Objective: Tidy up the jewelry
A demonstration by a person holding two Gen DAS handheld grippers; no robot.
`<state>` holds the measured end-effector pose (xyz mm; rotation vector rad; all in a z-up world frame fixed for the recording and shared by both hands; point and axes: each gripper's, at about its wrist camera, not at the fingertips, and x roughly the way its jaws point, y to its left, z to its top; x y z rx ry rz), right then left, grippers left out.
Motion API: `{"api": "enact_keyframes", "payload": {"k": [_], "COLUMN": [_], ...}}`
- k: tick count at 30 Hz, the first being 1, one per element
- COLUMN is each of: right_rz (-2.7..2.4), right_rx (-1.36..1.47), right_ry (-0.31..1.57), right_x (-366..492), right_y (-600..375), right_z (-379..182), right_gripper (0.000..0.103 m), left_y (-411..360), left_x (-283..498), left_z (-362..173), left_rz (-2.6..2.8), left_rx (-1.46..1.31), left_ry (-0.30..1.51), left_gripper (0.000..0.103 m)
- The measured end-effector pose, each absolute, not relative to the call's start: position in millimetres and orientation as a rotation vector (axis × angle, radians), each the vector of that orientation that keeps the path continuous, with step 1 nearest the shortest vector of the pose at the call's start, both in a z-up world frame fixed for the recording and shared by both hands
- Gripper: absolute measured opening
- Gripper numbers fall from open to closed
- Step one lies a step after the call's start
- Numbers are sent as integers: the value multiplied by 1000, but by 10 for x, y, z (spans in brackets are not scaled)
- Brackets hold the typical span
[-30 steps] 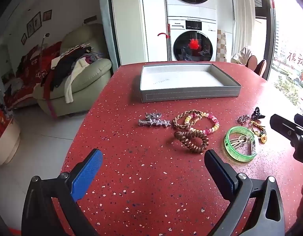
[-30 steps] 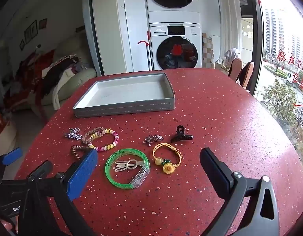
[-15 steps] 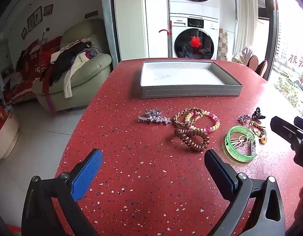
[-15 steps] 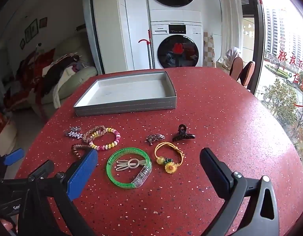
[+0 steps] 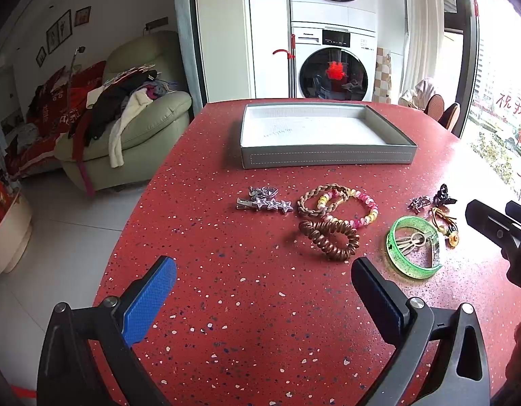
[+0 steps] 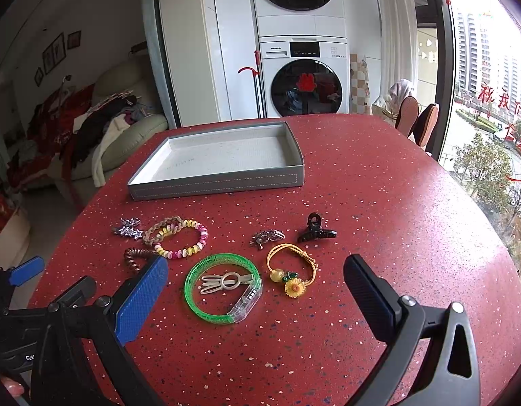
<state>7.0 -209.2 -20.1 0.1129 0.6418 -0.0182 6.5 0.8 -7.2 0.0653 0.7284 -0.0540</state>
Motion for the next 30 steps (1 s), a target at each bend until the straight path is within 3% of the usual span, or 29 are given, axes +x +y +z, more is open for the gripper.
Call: {"api": "enact_keyframes", "payload": {"k": [30], "right_rz": [-13], "right_rx": [113], "right_ry": [640], "right_x": [51], "right_y": [-2088], "right_z": [-168], "right_gripper": [103], "left_y": [23], "left_x": [72], "left_z": [-70], "left_rz": [-57], "left_rx": [65], "left_ry": [731], "left_gripper": [103]}}
